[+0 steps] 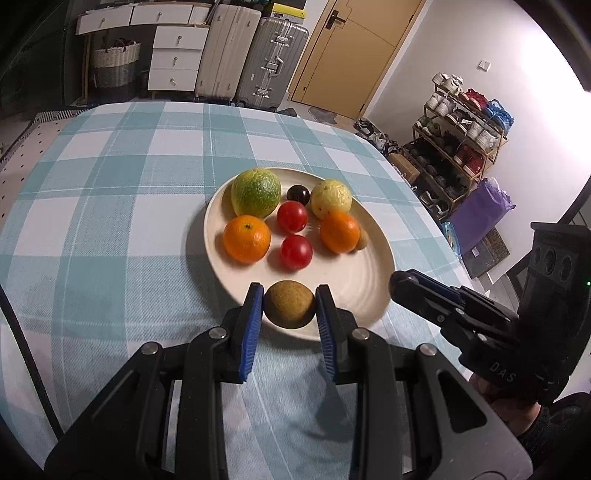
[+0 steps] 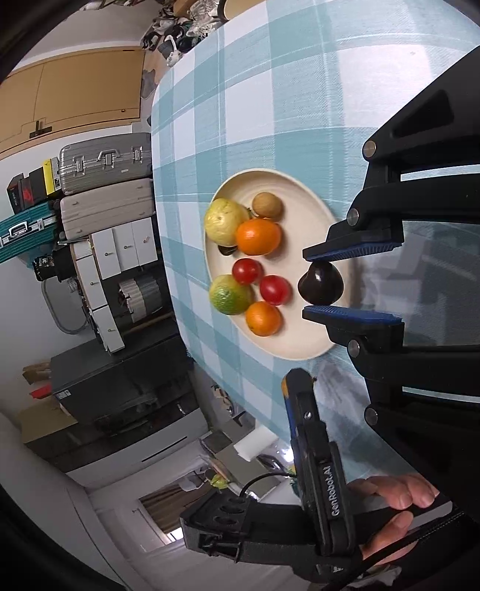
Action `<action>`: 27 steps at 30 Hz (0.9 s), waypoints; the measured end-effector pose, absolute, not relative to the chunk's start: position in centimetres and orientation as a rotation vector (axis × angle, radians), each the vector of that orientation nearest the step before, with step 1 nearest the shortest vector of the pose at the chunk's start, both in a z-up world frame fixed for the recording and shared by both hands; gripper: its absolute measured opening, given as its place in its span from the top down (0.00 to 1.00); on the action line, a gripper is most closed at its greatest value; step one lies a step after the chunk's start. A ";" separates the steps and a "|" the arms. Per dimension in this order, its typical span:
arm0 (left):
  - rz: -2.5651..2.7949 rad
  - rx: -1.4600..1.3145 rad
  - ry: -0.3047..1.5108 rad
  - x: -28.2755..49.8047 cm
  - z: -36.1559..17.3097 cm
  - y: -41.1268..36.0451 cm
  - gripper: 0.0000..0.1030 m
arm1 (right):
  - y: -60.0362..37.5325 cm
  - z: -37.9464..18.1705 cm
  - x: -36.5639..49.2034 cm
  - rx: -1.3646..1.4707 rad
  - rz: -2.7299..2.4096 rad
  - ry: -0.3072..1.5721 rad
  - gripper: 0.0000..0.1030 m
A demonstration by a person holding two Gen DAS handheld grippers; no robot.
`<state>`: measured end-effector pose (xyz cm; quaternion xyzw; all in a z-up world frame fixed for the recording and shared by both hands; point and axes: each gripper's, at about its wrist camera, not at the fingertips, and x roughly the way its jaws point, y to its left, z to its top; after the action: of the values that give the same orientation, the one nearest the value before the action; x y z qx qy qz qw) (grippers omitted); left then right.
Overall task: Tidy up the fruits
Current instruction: 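Carry the brown fruit and dark plum over the plate with both grippers, then open both grippers to drop the fruits onto the plate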
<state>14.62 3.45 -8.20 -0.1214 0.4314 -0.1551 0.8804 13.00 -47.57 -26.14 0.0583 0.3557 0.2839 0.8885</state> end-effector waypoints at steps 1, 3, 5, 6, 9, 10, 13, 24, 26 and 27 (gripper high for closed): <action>-0.322 -0.253 0.903 15.0 -8.3 3.3 0.75 | -47.5 -26.1 13.3 0.124 0.592 0.739 0.76; -0.319 -0.257 0.914 15.8 -8.7 3.2 0.75 | -47.3 -26.2 14.0 0.126 0.598 0.740 0.76; -0.321 -0.263 0.925 16.6 -9.1 3.1 0.75 | -47.2 -26.2 14.6 0.127 0.600 0.743 0.76; -0.320 -0.263 0.930 16.9 -9.3 3.0 0.75 | -47.0 -26.2 15.0 0.130 0.604 0.746 0.76; -0.322 -0.265 0.935 17.5 -9.5 2.8 0.75 | -46.7 -26.2 16.1 0.128 0.607 0.750 0.76; -0.323 -0.263 0.938 17.7 -9.6 2.7 0.75 | -46.6 -26.2 16.3 0.126 0.608 0.753 0.76; -0.324 -0.259 0.941 18.2 -9.7 2.6 0.75 | -46.3 -26.4 17.3 0.122 0.608 0.759 0.76; -0.354 -0.246 0.950 19.2 -10.0 1.8 0.75 | -45.0 -27.0 18.3 0.097 0.608 0.771 0.75; -0.391 -0.245 0.953 19.3 -9.8 1.6 0.74 | -44.9 -27.1 18.4 0.092 0.598 0.771 0.73; -0.386 -0.235 0.943 19.1 -9.6 1.5 0.74 | -45.0 -27.1 18.4 0.092 0.593 0.770 0.69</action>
<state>19.13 1.51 -9.60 -0.1124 0.4505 -0.1842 0.8663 18.44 -44.96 -27.10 0.0441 0.3700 0.2848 0.8832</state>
